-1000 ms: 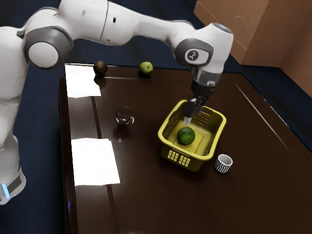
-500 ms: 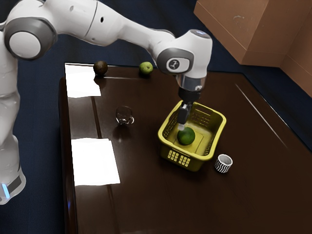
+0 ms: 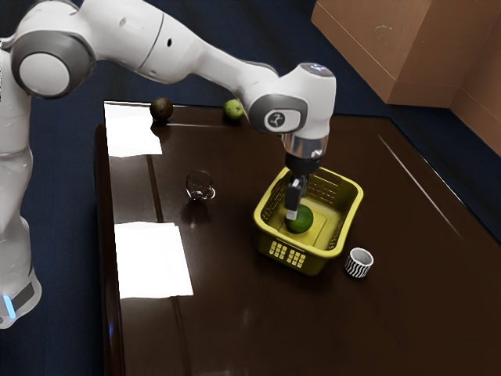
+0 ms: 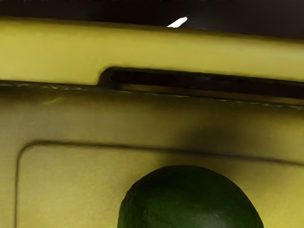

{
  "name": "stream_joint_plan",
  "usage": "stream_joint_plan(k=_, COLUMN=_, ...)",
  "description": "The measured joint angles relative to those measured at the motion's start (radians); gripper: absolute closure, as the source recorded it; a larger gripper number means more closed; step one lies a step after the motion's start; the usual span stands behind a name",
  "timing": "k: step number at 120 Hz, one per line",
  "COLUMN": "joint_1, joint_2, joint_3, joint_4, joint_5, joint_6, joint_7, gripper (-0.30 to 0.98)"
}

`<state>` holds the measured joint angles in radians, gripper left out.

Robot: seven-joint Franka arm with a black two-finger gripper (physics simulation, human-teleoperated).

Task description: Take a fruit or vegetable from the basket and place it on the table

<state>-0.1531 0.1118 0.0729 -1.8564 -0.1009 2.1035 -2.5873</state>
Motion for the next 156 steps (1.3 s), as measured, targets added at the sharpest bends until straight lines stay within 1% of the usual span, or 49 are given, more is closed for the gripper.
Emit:
stream_joint_plan(k=19, joint_1=0.006, joint_2=0.044, joint_3=-0.001, joint_4=0.001, joint_5=-0.015, joint_6=0.03, joint_7=0.009, gripper=0.0)
stream_joint_plan(k=44, joint_1=0.013, joint_2=0.092, joint_3=0.001, joint_4=0.009, joint_5=-0.02, joint_6=0.072, joint_7=0.019, gripper=0.0)
stream_joint_plan(k=48, joint_1=0.014, joint_2=0.098, joint_3=0.001, joint_4=0.01, joint_5=-0.02, joint_6=0.078, joint_7=0.02, gripper=0.04)
stream_joint_plan(k=57, joint_1=0.015, joint_2=0.112, joint_3=0.001, joint_4=0.012, joint_5=-0.036, joint_6=0.089, joint_7=0.022, gripper=0.19)
stream_joint_plan(k=65, joint_1=0.014, joint_2=0.115, joint_3=0.001, joint_4=0.013, joint_5=-0.05, joint_6=0.095, joint_7=0.026, gripper=0.28)
stream_joint_plan(k=76, joint_1=0.007, joint_2=0.091, joint_3=0.004, joint_4=0.015, joint_5=-0.062, joint_6=0.101, joint_7=0.032, gripper=0.36)
stream_joint_plan(k=84, joint_1=0.002, joint_2=0.051, joint_3=0.007, joint_4=0.016, joint_5=-0.064, joint_6=0.102, joint_7=0.038, gripper=0.37)
stream_joint_plan(k=90, joint_1=-0.002, joint_2=0.021, joint_3=0.009, joint_4=0.044, joint_5=-0.034, joint_6=0.101, joint_7=0.042, gripper=0.37)
stream_joint_plan(k=98, joint_1=-0.023, joint_2=0.026, joint_3=0.008, joint_4=0.177, joint_5=0.058, joint_6=0.1, joint_7=0.047, gripper=0.37)
stream_joint_plan(k=103, joint_1=-0.045, joint_2=0.088, joint_3=0.004, joint_4=0.321, joint_5=0.118, joint_6=0.1, joint_7=0.051, gripper=0.35)
stream_joint_plan(k=108, joint_1=-0.065, joint_2=0.167, joint_3=-0.004, joint_4=0.464, joint_5=0.162, joint_6=0.103, joint_7=0.059, gripper=0.35)
stream_joint_plan(k=115, joint_1=-0.074, joint_2=0.278, joint_3=-0.022, joint_4=0.613, joint_5=0.204, joint_6=0.126, joint_7=0.073, gripper=0.34)
stream_joint_plan(k=120, joint_1=-0.076, joint_2=0.326, joint_3=-0.03, joint_4=0.669, joint_5=0.224, joint_6=0.147, joint_7=0.083, gripper=0.36)
stream_joint_plan(k=122, joint_1=-0.076, joint_2=0.335, joint_3=-0.031, joint_4=0.681, joint_5=0.23, joint_6=0.155, joint_7=0.088, gripper=0.36)
stream_joint_plan(k=127, joint_1=-0.077, joint_2=0.343, joint_3=-0.033, joint_4=0.685, joint_5=0.242, joint_6=0.171, joint_7=0.102, gripper=0.24)
stream_joint_plan(k=133, joint_1=-0.077, joint_2=0.347, joint_3=-0.034, joint_4=0.678, joint_5=0.254, joint_6=0.186, joint_7=0.117, gripper=0.18)
stream_joint_plan(k=152, joint_1=-0.079, joint_2=0.328, joint_3=-0.032, joint_4=0.629, joint_5=0.272, joint_6=0.217, joint_7=0.155, gripper=0.06)
stream_joint_plan(k=154, joint_1=-0.081, joint_2=0.316, joint_3=-0.031, joint_4=0.612, joint_5=0.274, joint_6=0.219, joint_7=0.158, gripper=0.06)
stream_joint_plan(k=156, joint_1=-0.082, joint_2=0.281, joint_3=-0.018, joint_4=0.552, joint_5=0.274, joint_6=0.221, joint_7=0.161, gripper=0.05)
